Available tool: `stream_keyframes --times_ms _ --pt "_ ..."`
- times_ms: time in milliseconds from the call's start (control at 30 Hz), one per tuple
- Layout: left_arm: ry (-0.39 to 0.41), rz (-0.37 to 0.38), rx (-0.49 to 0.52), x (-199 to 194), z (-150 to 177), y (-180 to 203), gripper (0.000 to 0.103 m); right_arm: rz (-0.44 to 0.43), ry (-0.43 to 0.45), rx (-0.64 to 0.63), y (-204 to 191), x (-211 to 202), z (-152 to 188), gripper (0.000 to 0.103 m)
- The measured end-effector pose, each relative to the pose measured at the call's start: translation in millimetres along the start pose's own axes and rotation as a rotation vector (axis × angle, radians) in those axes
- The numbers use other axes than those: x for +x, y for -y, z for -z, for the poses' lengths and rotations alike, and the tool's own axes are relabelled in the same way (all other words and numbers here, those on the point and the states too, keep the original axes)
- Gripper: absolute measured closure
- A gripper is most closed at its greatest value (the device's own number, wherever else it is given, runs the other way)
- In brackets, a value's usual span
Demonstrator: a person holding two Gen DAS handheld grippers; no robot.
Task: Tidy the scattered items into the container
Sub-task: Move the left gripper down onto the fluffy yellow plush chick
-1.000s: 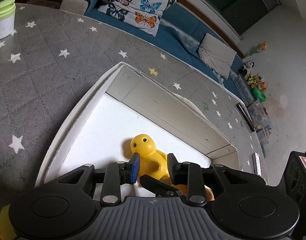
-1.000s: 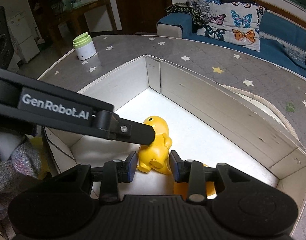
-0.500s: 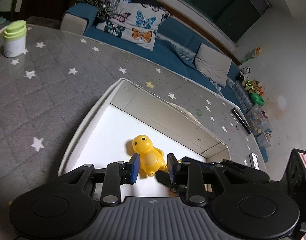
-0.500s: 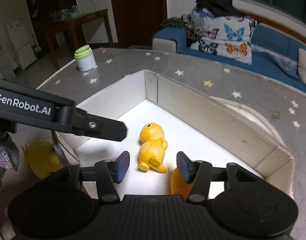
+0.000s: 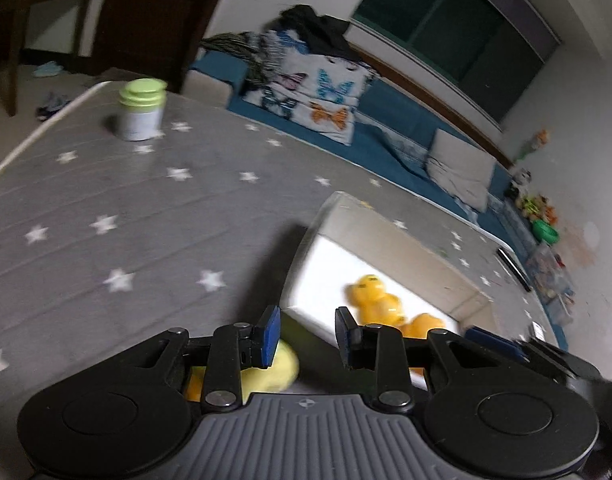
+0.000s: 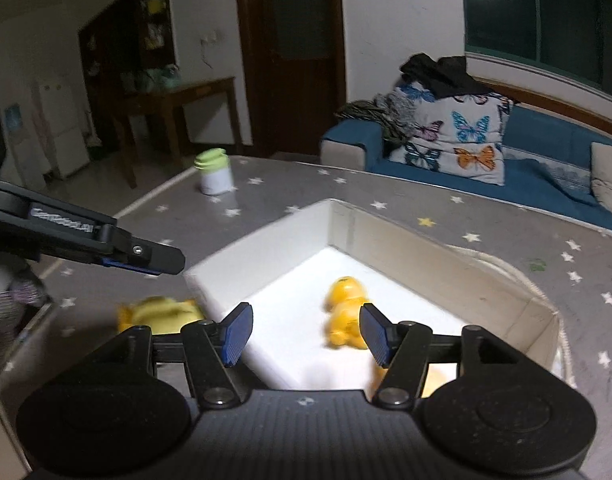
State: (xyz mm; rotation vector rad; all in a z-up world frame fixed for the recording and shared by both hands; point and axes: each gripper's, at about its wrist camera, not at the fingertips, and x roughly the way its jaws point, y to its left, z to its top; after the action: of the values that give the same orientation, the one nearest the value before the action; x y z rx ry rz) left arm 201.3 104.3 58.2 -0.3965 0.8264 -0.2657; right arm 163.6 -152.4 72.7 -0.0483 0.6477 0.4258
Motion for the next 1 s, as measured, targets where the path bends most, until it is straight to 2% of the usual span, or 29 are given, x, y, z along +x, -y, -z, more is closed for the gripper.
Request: stream_keyframes --times_ms 100,200,367,467,567,1000 --pt "0.003 -0.023 -0.042 -5 5 -20 0.07 -0.049 0.009 -0.016 -16 -3 7 0.041" --pt "0.002 -0.024 -0.064 -5 10 -34 0.07 -0.098 0.001 -0.052 -40 1 16 0.036" --pt "0.0 -0.018 -0.067 1 13 -45 0.07 -0.129 -0.028 -0.111 -67 21 27 0.028" --pt "-0.005 -0.014 -0.065 6 11 -49 0.07 -0.143 -0.051 -0.113 -76 34 33 0.026" --pt "-0.013 0.003 -0.061 11 10 -52 0.07 -0.146 -0.07 -0.103 -79 46 35 0.019" --pt "-0.037 0.031 -0.044 28 7 -58 0.07 -0.103 -0.093 -0.124 -92 67 45 0.017"
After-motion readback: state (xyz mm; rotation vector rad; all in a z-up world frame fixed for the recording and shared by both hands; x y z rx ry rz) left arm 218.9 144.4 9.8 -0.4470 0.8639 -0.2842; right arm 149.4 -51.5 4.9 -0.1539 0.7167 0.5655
